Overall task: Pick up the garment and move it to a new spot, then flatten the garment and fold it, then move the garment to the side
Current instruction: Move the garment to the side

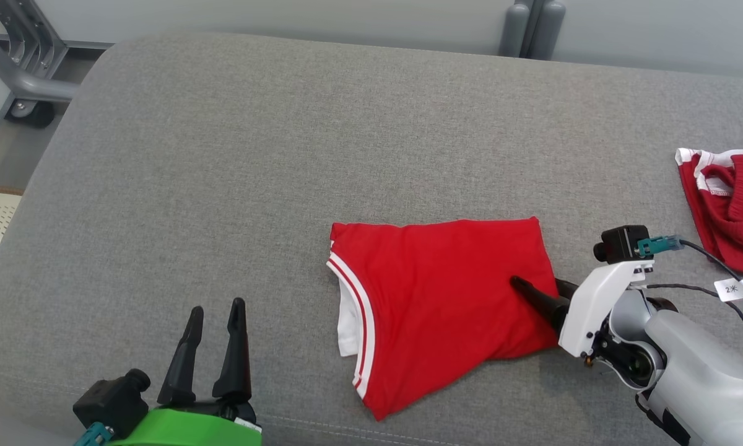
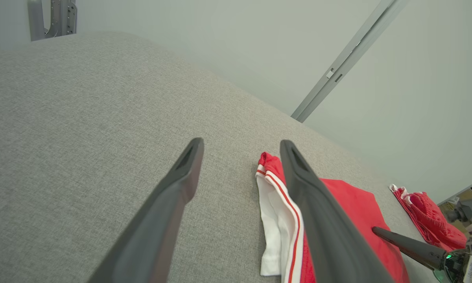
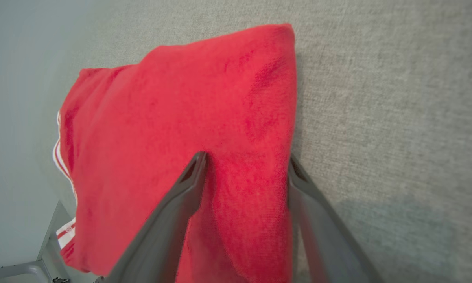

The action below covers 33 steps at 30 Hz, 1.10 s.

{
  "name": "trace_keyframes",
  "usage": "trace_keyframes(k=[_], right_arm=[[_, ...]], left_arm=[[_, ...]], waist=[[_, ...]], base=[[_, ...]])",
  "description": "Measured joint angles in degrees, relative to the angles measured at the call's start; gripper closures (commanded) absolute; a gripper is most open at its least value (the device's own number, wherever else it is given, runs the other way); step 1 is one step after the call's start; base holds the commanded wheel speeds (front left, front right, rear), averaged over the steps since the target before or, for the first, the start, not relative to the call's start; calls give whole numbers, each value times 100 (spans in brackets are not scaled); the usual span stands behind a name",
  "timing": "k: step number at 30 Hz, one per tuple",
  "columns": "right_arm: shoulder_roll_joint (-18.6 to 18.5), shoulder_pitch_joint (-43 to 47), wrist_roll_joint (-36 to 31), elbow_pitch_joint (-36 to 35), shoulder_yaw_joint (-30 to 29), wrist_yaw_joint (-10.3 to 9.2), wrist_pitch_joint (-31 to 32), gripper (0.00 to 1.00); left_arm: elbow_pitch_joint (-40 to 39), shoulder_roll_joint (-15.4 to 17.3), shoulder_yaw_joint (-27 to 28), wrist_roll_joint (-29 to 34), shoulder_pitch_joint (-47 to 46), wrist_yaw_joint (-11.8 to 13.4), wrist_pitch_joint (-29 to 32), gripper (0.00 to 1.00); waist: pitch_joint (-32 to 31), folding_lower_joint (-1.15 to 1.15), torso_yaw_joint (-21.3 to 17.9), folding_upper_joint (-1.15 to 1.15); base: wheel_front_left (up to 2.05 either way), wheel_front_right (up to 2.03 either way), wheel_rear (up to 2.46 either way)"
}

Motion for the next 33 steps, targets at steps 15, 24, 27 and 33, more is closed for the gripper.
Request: trace_keyframes(k=[15, 24, 27, 33], right_arm=[[-104, -406, -3, -164, 75, 0, -215, 100], [-937, -892, -134, -45, -186, 0, -218, 100], [-1193, -1027, -207, 22, -300, 0, -210, 100], [-1591, -1267, -260, 84, -482, -1, -179, 100]], left_arm=[[3, -2, 171, 0, 0, 8, 0, 0], [16, -3, 190, -1, 4, 8, 0, 0], [22, -4, 187, -1, 6, 8, 0, 0], [94, -4, 158, -1, 6, 7, 0, 0]], waist=[[-54, 0, -261, 0], [-152, 0, -548, 0], [-176, 0, -631, 0], [-199, 0, -697, 0]], base=[[0, 0, 0], [0, 0, 0], [0, 0, 0], [0, 0, 0]])
